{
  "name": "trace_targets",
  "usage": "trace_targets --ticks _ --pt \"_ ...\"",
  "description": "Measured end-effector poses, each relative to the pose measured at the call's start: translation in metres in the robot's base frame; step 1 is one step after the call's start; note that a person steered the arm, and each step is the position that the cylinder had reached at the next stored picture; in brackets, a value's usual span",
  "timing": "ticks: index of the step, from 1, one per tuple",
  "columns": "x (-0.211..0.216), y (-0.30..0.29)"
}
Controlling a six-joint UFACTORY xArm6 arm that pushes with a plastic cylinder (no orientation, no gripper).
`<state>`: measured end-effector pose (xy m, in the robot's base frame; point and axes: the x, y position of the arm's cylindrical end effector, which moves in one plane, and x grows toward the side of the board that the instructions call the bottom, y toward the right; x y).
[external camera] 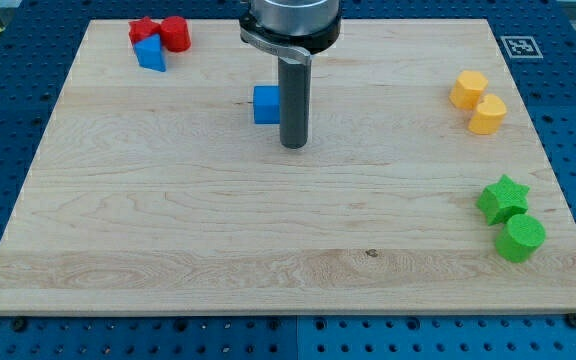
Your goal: Place the blue cube to the right side of blue triangle
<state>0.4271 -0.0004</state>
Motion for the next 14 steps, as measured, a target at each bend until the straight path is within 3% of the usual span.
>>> trace_targets --ticks 3,6,9,14 --pt "-0.02 -0.023" --pt "-0.071 -0.028" --pt "-0.075 0.002" --pt "-0.102 -0.01"
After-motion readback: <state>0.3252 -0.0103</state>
